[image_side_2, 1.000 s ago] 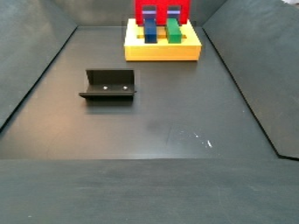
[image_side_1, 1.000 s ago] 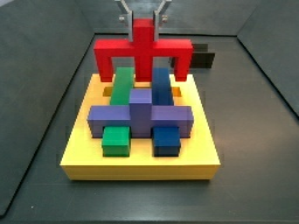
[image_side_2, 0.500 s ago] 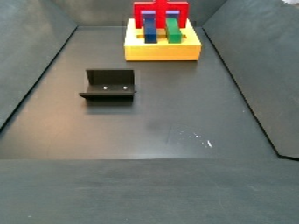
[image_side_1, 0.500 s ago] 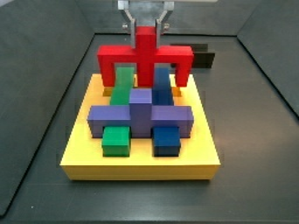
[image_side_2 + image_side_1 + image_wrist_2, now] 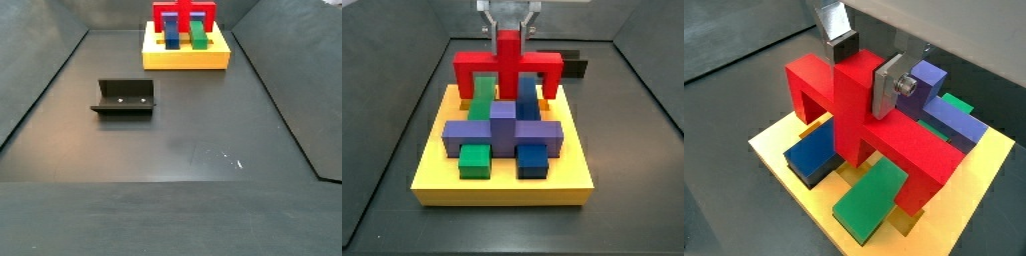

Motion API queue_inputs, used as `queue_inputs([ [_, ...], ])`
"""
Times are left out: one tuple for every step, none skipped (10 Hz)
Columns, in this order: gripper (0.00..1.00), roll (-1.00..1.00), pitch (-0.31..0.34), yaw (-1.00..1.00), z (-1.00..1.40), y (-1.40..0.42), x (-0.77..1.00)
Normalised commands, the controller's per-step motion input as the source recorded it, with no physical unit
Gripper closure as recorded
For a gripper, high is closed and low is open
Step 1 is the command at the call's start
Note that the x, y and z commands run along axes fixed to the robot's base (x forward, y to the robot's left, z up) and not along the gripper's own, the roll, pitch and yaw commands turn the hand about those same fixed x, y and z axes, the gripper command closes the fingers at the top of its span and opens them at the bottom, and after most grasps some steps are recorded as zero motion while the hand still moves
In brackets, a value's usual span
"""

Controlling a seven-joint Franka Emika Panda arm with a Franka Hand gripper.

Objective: Pick up the red object. Move up. Move to above the board. Insert the red object.
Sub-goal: Insert the red object.

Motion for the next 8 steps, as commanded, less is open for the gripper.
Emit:
queue_inputs([
  [1.0,-0.07,-0.064,0.0,0.03,0.0,-0.03],
  [1.0,-0.08,-0.063,0.0,0.05,0.0,-0.02],
  [1.0,-0.1,-0.069,0.0,0.03,0.0,-0.05],
  [1.0,-0.1,-0.067,0.0,0.03,0.0,-0.05],
  [1.0,-0.06,-0.051,0.0,0.01,0.0,-0.06],
  [1.0,-0.03,-0.066,0.0,0.0,0.02,-0.14],
  [1.0,-0.03,-0.049,0.0,0.0,0.0,-0.1],
  [1.0,-0.03,-0.061,0.0,0.0,0.0,-0.1],
])
